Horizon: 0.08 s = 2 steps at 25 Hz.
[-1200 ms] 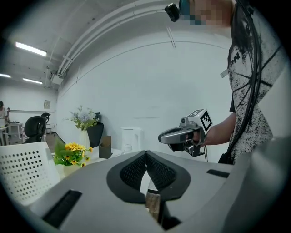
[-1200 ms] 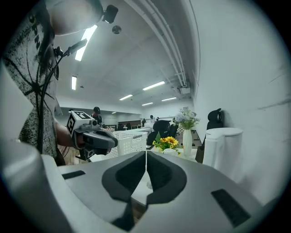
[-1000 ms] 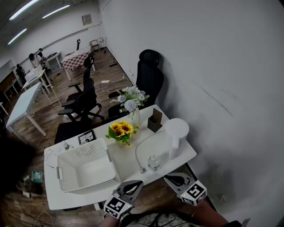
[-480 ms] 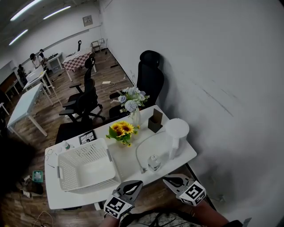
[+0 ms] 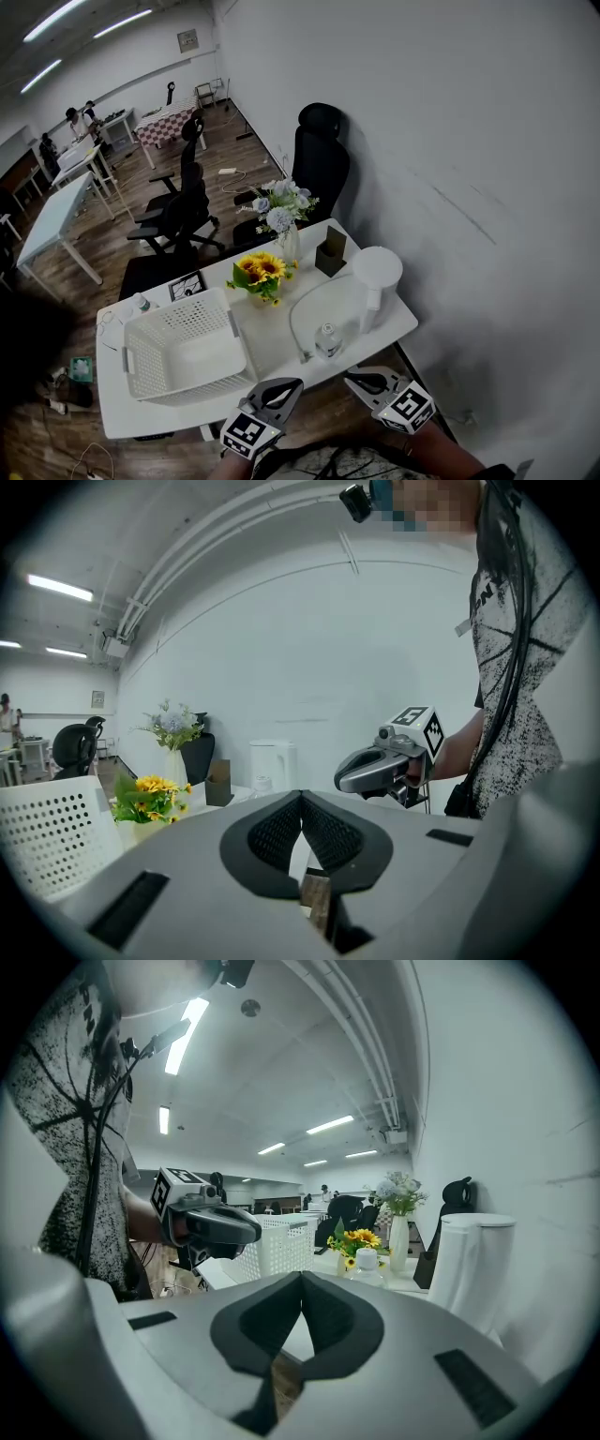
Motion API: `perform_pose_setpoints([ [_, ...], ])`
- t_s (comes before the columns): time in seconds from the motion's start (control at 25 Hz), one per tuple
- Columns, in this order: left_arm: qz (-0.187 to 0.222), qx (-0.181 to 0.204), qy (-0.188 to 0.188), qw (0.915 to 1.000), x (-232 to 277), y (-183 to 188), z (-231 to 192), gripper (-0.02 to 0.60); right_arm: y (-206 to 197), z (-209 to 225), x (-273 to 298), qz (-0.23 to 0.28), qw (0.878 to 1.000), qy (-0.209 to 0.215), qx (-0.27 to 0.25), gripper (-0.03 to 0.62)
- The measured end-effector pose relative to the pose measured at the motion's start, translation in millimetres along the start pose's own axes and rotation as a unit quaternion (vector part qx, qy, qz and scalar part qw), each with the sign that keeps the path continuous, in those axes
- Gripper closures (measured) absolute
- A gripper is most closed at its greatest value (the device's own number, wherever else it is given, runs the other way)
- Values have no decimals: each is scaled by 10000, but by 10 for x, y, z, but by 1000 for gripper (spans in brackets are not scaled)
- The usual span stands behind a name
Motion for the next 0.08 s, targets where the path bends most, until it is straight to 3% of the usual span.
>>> perform_pose_setpoints([
  [0.08, -1, 1, 8, 10000, 4, -2, -6, 571, 2, 1, 5, -7, 10000, -2, -32, 571],
])
Point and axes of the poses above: the fingertips, and each gripper's own axes: x forward along the fingers, z to its right, y out of its top, the point moved 8 cm from there along -x, backward along the fingers, and after that the axes turned 5 degrees about x, right-handed, at the moved point
